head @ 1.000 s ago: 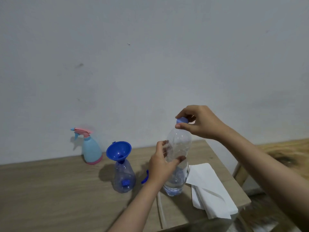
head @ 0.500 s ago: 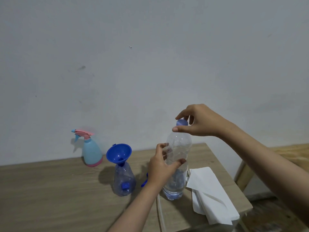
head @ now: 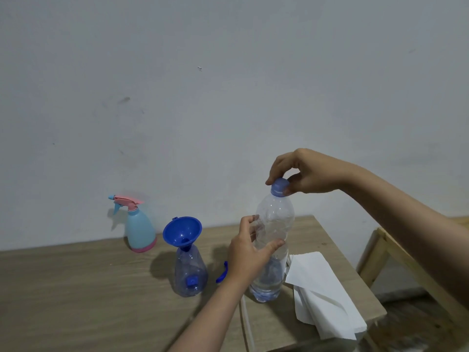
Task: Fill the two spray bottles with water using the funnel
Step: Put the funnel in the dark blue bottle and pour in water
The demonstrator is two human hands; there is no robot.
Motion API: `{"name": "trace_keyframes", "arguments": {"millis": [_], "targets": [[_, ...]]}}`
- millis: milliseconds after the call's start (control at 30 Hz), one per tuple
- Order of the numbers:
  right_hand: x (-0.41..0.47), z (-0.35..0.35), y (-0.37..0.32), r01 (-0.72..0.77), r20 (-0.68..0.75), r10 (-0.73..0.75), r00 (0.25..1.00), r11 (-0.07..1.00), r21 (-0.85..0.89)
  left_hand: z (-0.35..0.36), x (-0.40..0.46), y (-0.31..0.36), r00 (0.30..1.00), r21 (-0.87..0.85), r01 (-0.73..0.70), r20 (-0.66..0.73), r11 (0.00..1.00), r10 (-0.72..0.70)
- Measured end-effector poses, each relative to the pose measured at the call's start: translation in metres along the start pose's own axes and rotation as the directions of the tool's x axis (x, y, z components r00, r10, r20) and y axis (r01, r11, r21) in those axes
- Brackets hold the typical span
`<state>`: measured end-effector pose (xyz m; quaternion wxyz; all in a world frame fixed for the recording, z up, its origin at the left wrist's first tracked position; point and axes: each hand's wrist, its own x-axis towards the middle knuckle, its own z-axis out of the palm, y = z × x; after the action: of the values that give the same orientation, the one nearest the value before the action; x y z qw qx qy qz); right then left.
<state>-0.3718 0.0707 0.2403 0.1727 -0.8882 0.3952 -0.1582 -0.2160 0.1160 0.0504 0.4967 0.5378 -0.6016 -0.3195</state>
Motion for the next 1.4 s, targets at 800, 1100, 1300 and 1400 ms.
{"name": "trace_keyframes", "arguments": {"millis": [800, 1100, 1300, 1400], "targets": [[-0.142, 0.317, 0.036, -0.195, -0.548, 0.683, 0.483, 0.694, 0.693, -0.001, 0.001, -0.007, 1.000, -0.007, 0.003, 0.004, 1.000, -0.003], [-0.149, 0.371, 0.058, -0.337, -0.559, 0.556, 0.615, 0.826, 0.451, -0.001, -0.004, -0.001, 1.000, -0.016, 0.028, 0.004, 0.999, -0.028], [-0.143, 0.358, 0.046, -0.245, -0.570, 0.629, 0.529, 0.756, 0.607, -0.002, -0.003, 0.003, 0.998, -0.026, 0.055, 0.025, 0.998, -0.055], [-0.128, 0.322, 0.036, -0.147, -0.670, 0.582, 0.461, 0.794, 0.589, -0.003, -0.004, 0.005, 0.995, -0.044, 0.089, 0.050, 0.995, -0.087]]}}
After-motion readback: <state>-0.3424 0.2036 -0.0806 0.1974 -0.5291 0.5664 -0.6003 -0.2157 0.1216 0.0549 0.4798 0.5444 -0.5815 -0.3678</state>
